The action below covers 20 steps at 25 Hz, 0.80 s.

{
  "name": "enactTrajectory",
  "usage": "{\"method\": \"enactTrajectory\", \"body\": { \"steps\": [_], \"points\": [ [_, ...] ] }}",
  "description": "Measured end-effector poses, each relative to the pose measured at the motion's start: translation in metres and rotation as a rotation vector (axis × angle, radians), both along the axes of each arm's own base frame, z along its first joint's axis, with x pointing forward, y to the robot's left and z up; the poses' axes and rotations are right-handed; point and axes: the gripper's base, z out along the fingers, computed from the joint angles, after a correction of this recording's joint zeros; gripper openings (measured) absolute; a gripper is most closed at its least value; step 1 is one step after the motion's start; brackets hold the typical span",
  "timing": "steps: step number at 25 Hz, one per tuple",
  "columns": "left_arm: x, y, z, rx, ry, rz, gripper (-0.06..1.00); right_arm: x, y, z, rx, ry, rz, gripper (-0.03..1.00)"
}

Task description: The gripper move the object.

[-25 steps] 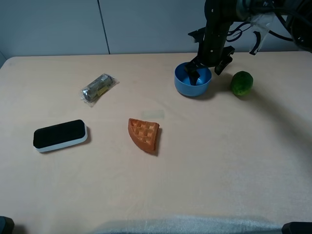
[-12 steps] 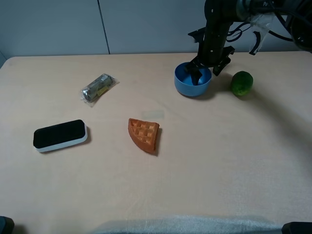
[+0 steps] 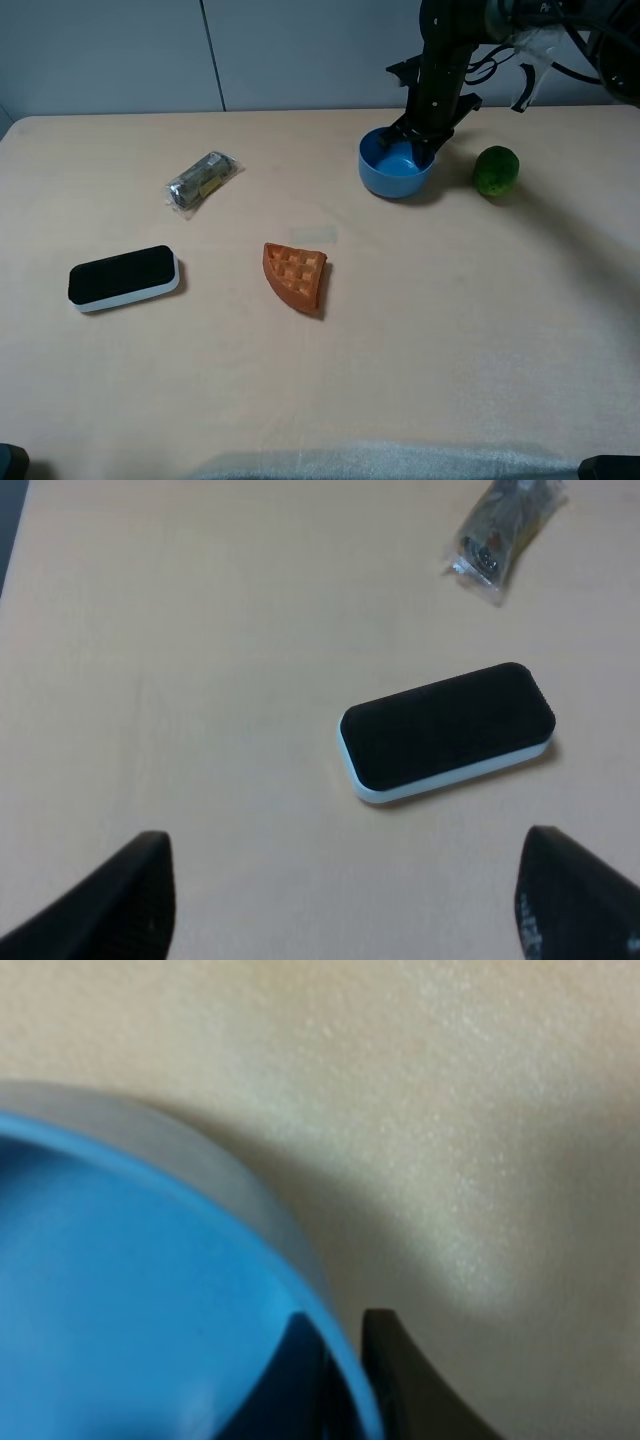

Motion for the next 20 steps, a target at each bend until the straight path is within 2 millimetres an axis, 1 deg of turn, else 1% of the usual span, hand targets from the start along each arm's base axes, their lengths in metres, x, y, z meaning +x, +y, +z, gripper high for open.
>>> {"method": "enactTrajectory", "body": {
  "steps": [1, 3, 16, 20],
  "points": [
    [0.000, 0.000, 0.000, 0.000, 0.000, 0.000, 0.77, 0.000, 0.000, 0.000, 0.003, -0.001, -0.002, 0.00],
    [0.000, 0.000, 0.000, 0.000, 0.000, 0.000, 0.77, 0.000, 0.001, 0.004, 0.009, -0.003, -0.004, -0.03],
    [0.000, 0.000, 0.000, 0.000, 0.000, 0.000, 0.77, 0.000, -0.001, 0.005, -0.015, 0.002, 0.005, -0.03],
    [0.000, 0.000, 0.000, 0.000, 0.000, 0.000, 0.77, 0.000, -0.002, 0.010, -0.017, -0.012, 0.011, -0.03]
  ]
}}
